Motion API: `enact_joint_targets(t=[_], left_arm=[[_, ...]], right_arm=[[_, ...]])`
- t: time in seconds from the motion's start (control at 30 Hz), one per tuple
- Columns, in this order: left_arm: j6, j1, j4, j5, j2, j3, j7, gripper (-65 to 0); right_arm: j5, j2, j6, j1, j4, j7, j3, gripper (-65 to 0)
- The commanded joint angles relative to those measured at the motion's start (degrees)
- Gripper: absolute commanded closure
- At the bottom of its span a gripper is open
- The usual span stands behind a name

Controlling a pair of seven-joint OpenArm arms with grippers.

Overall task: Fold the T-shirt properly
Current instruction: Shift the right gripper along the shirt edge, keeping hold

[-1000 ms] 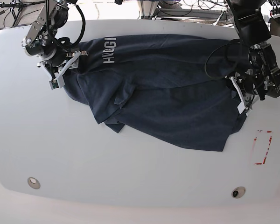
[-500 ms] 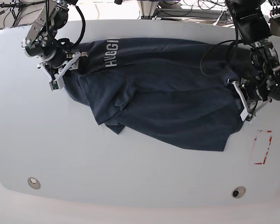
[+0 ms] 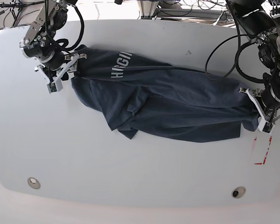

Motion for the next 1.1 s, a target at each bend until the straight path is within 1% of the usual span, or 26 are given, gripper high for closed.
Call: enact_joint_targets(t=[0.0,0.27,0.33,0.4,0.47,0.53,0.6,0.7,0.77,0.8,0.87,0.9,0.97,1.07], left_arm=[[-0.08,-0.93,0.99,-0.23,-0.62,0.13,-0.5,0.0],[-0.08,-0.75,0.99,0.12,-0.62,0.05,-0.5,0.0],[-0.08,-0.75,0.99,0.12,-0.62,-0.04,-0.5,0.0],[-0.08,-0.66,0.99,-0.05,-0.62,0.05,-0.5,0.0],[-0.08,-0.22,0.9,0.21,-0.62,0.05,-0.5,0.0],[-0.08,0.13,0.9,0.21,-0.62,0.13,-0.5,0.0],[-0.08,0.48,0.9,0.21,-0.62,0.22,-0.5,0.0],[-0.08,0.48,0.9,0.21,-0.53,0.22,-0.5,0.0],[-0.08,0.48,0.9,0.21,-0.53,0.22,-0.5,0.0],[-0.08,0.57,0.9,0.21,-0.53,0.22,-0.5,0.0],[-0.08,1.01,0.9,0.21,-0.53,0.22,-0.5,0.0],[-0.08,1.27,0.9,0.21,-0.53,0.22,-0.5,0.0],[-0.08,1.62,0.9,0.21,-0.53,0.22,-0.5,0.0],[-0.08,1.71,0.9,0.12,-0.53,0.22,-0.5,0.0]], right_arm=[[0.7,0.45,-0.05,0.39,0.98,0.82,0.2,-29.8],[0.7,0.45,-0.05,0.3,0.89,0.82,0.29,-29.6],[0.7,0.45,-0.05,0.3,0.89,0.82,0.29,-27.9],[0.79,0.45,-0.05,0.3,0.89,0.82,0.11,-24.1],[0.97,0.45,-0.05,0.3,0.89,0.82,0.11,-21.7],[1.32,0.45,-0.05,0.3,0.89,0.82,0.02,-21.7],[1.32,0.45,-0.05,0.3,0.98,0.82,0.02,-24.3],[1.49,0.19,-0.05,0.3,0.98,-0.5,0.02,-32.8],[3.16,0.19,-0.05,0.3,0.98,-2.08,0.02,-41.4],[5.19,0.19,-0.05,0.3,0.98,-3.05,0.02,-46.8],[8.53,0.28,-0.05,0.3,0.98,-3.75,0.11,-54.2],[10.64,0.37,-0.05,0.3,0.98,-3.75,0.11,-59.1],[13.1,0.45,-0.05,0.21,0.8,-3.58,0.29,-65.0],[12.66,0.1,-0.05,1.0,-1.05,-3.31,0.46,-65.0]])
